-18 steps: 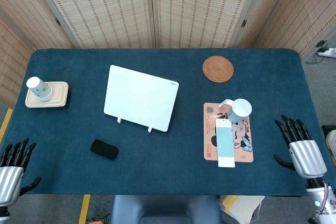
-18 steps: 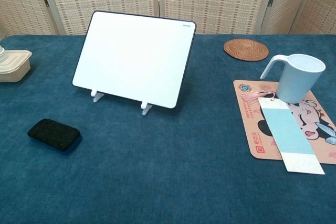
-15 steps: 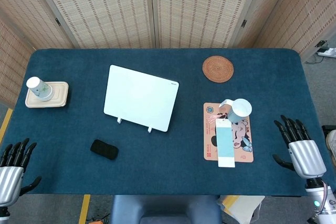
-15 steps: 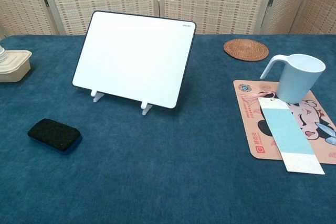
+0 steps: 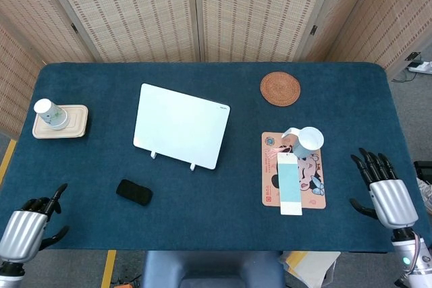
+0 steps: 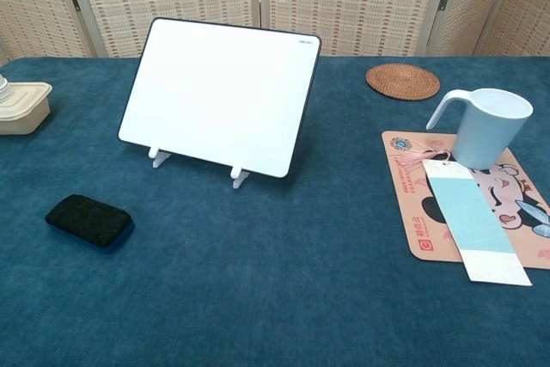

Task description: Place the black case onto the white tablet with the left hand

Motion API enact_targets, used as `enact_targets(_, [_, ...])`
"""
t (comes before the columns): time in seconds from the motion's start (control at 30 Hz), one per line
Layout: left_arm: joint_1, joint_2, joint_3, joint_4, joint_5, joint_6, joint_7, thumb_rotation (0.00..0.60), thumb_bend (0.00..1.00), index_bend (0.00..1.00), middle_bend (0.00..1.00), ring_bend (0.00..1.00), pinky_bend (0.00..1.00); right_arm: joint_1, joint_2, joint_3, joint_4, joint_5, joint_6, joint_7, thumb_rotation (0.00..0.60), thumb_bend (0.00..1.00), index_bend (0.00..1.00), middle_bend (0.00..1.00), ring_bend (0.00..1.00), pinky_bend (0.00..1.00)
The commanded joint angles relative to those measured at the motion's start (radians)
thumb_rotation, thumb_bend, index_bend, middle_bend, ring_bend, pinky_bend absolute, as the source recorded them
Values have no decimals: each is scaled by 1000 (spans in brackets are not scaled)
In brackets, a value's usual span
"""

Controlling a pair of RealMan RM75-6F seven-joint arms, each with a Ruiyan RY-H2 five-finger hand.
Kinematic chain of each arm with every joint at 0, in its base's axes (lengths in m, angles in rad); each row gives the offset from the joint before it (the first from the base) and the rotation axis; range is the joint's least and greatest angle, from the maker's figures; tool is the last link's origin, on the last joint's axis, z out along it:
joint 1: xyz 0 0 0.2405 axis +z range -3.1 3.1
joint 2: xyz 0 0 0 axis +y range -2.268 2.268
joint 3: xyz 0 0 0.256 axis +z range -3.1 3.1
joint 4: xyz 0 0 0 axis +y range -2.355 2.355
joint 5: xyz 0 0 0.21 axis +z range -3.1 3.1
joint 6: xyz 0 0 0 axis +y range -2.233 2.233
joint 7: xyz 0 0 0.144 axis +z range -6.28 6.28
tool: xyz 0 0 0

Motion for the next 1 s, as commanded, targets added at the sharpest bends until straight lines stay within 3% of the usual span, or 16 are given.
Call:
enact_targets(0.03, [-78,-24,14,19,3,-130,-91,600,214,125,1000,1000,998,8,0,2,-1,8,-13,-3,600,229,0,0,0,0])
enact_targets(0.27, [-174,-30,-26,-53,-119,-328,-26,600,220,186,1000,1000,1000,1,11,2,1,-3,11,29,600,229,0,0,0,0])
enact_targets(0.5, [-239,-41,-71,-131,-189,-404,127,600,225,244,1000,1000,1000,-2,18,1,8,-8,20,57,600,229,0,0,0,0])
enact_targets(0.73, [-301,-52,-90,-164,-241,-487,115,600,241,296,1000,1000,1000,-2,18,0,8,-9,21,55,600,229,0,0,0,0])
enact_targets(1.0, [-357,-113,-94,-121,-278,-555,150,600,241,300,1000,1000,1000,-14,29,8,2,1,46,90,600,230,0,0,0,0])
